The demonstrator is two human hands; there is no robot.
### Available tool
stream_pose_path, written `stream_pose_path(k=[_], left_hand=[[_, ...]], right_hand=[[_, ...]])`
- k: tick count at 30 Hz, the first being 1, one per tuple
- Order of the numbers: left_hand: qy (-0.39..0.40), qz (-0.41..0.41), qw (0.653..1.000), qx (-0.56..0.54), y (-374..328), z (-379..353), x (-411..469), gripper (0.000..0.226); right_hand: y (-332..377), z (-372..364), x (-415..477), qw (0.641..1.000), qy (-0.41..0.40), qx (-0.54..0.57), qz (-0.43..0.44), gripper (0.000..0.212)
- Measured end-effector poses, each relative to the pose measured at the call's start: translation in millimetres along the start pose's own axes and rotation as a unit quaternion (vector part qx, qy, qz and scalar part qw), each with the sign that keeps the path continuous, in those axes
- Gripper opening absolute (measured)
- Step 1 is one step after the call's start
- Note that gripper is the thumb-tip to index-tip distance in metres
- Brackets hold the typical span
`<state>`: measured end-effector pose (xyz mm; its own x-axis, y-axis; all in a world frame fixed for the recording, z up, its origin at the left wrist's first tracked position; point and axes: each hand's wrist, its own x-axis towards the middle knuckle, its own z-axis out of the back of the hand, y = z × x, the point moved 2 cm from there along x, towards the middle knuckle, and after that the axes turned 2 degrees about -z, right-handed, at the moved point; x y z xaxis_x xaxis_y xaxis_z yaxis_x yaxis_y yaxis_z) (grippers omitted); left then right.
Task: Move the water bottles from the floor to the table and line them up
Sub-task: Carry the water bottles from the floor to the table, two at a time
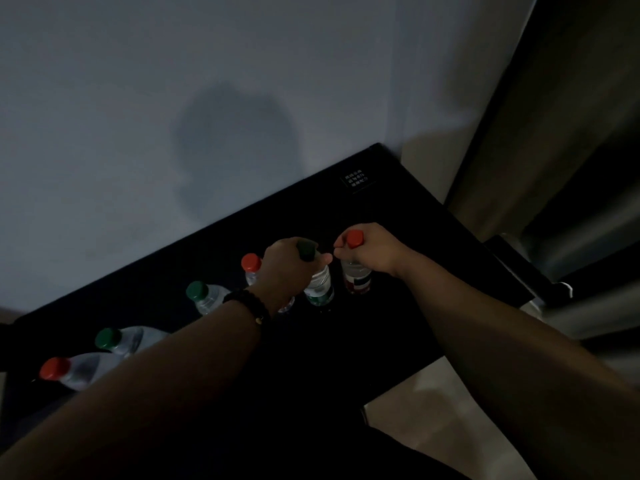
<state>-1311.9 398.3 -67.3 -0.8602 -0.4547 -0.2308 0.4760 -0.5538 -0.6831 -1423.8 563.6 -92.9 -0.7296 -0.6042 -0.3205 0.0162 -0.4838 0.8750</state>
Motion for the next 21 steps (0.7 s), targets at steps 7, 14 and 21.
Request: stream_pose_path(k=[7, 14, 21], left_hand=[[0.028, 0.014, 0.999, 0.03, 2, -5, -1, 0.043], [0.05, 0.004, 0.997, 0.066, -2, -6, 0, 0.051], [0.062, -0.028, 0.991, 0.115, -8, -5, -9, 0.069]], right_hand=[[-4, 0, -1, 1.0, -0.013, -0.016, -0.001, 0.023], [-3, 4, -3, 0.999, -0.018, -0.041, -0.004, 0.035], [14, 8, -12, 0.998, -0.017, -0.056, 0.007, 0.04]])
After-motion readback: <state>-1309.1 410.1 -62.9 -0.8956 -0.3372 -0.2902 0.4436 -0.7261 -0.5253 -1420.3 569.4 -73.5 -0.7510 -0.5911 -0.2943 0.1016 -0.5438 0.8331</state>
